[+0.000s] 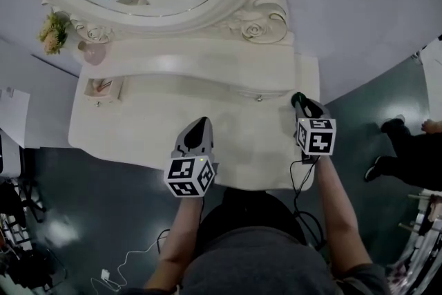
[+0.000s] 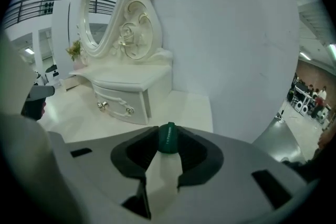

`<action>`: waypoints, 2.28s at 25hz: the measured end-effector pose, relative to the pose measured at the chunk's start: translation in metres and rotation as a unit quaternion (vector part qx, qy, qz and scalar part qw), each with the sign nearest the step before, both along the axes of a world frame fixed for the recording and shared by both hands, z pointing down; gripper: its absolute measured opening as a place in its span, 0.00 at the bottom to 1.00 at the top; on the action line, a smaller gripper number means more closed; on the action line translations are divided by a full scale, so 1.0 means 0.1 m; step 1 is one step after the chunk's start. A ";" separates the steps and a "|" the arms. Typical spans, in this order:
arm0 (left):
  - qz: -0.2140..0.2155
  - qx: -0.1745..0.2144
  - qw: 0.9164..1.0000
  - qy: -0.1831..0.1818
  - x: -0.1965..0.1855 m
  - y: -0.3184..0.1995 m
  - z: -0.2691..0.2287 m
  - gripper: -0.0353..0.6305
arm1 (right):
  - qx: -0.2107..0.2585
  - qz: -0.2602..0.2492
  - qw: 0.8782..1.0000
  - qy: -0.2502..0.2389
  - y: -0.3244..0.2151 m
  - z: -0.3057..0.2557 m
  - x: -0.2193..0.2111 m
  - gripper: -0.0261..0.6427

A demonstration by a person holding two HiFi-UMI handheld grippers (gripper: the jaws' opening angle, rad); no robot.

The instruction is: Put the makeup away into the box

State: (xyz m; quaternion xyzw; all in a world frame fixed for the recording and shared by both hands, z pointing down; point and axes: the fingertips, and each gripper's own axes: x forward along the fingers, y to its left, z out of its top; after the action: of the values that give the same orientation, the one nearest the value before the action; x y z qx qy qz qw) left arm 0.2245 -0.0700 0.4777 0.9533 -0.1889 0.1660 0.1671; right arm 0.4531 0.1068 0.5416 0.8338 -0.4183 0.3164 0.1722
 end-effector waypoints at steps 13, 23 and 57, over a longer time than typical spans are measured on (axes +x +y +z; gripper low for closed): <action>-0.023 -0.005 1.000 -0.010 -0.05 -0.08 0.07 0.06 | -0.057 -0.023 0.998 -0.006 -0.07 0.21 -0.01 0.13; -0.032 0.000 0.999 -0.008 -0.10 -0.06 0.03 0.06 | -0.041 -0.018 0.999 -0.017 -0.07 0.21 0.01 0.06; -0.206 0.054 0.977 -0.005 -1.12 -0.23 -0.33 0.06 | 0.157 -0.309 0.938 0.033 -1.28 -1.36 -1.48 0.05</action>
State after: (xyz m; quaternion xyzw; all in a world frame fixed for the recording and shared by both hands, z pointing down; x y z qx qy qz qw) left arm 0.1121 -0.0934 0.4450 0.9006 -0.3908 0.1223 0.1455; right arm 0.3049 -0.0209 0.4055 0.6901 -0.6935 0.1505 0.1421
